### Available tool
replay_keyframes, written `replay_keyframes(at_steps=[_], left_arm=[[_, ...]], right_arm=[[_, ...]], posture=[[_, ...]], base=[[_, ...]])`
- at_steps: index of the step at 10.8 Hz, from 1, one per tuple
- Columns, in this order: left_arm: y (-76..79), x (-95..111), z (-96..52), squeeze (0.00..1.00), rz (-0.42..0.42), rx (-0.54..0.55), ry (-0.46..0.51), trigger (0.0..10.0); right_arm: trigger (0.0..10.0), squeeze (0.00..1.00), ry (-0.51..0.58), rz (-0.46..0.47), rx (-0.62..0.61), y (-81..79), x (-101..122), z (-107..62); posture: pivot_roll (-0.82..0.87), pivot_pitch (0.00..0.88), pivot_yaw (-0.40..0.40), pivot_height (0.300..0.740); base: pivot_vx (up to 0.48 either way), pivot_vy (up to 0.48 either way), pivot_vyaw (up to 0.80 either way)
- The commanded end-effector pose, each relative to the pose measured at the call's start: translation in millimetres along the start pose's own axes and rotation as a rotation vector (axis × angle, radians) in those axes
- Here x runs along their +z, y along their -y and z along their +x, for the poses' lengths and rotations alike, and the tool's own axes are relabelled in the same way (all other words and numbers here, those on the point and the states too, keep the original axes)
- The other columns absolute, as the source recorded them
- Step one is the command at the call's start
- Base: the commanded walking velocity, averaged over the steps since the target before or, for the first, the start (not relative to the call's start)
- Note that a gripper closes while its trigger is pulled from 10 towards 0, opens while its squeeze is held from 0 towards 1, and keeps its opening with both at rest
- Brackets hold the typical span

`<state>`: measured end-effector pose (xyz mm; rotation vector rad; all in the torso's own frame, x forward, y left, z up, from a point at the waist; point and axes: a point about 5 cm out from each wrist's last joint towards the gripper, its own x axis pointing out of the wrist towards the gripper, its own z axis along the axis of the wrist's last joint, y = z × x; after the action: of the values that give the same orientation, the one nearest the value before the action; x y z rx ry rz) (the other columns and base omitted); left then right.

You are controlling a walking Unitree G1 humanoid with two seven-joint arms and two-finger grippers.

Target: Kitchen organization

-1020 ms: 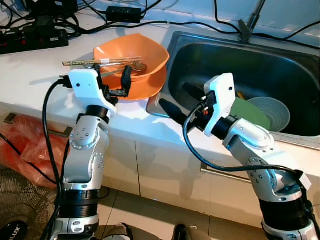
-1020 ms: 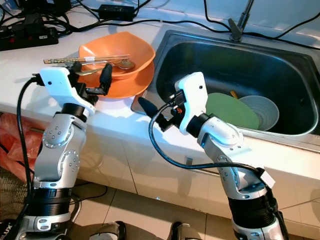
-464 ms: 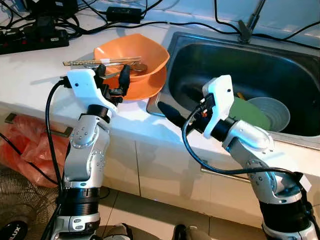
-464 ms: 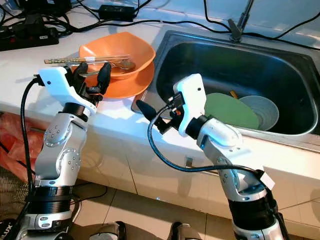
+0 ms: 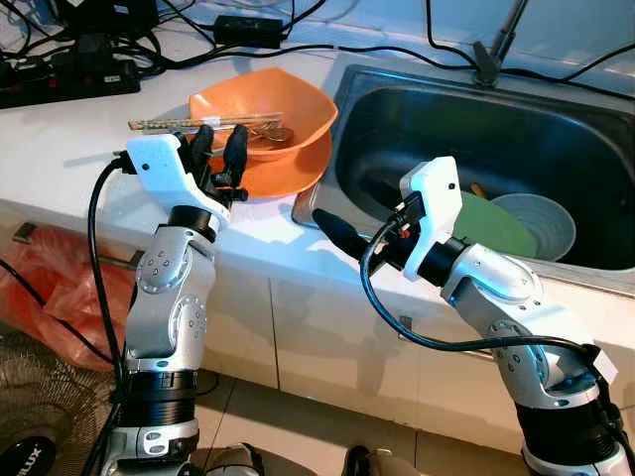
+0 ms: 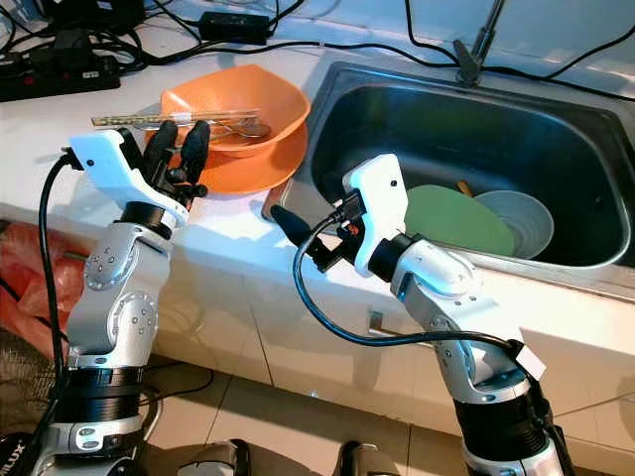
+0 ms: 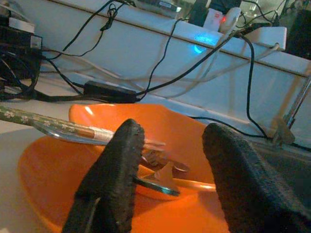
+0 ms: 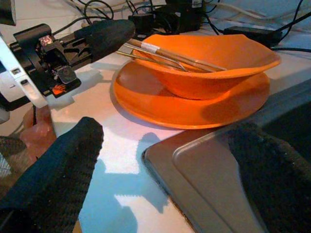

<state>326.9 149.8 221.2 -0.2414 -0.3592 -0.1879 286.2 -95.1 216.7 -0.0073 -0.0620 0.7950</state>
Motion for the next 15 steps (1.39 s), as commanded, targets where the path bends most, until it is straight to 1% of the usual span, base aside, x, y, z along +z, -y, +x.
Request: replay_keyframes(at_steps=[1,4,6,8,11,15], left_arm=[[1.4,2,2.8,0.00,-0.015,-0.006,0.000,0.0],[7.5,12,5.2,0.00,-0.017,-0.029,0.032,0.0],[7.7,16,6.6,0.00,-0.039,-0.019,0.043,0.0],[11.2,23,9.2,0.00,-0.053,-0.025,0.056,0.0],[14.2,25,8.1,0.00,-0.075,-0.053,0.071,0.0],[24.4,34,8.0,0.00,-0.143,-0.121,0.114,0.0]], right_arm=[[10.0,0.00,0.011,-0.010,0.012,-1.5,4,-1.2],[10.0,0.00,0.014,-0.009,0.006,-2.7,3,-0.3],[10.0,0.00,0.012,-0.009,-0.002,-1.9,3,-0.3],[10.0,0.00,0.011,-0.010,-0.008,-1.3,3,0.0],[10.0,0.00,0.012,-0.010,-0.021,0.1,3,0.0],[10.0,0.00,0.012,-0.012,-0.037,2.5,3,1.2]], posture=[[0.03,0.129,-0.021,0.740],[0.03,0.129,-0.019,0.740],[0.03,0.131,-0.019,0.740],[0.03,0.133,-0.020,0.740],[0.03,0.134,-0.020,0.740],[0.03,0.134,-0.023,0.740]], base=[[0.000,0.000,0.00],[0.000,0.000,0.00],[0.000,0.000,0.00],[0.000,0.000,0.00],[0.000,0.000,0.00],[0.000,0.000,0.00]])
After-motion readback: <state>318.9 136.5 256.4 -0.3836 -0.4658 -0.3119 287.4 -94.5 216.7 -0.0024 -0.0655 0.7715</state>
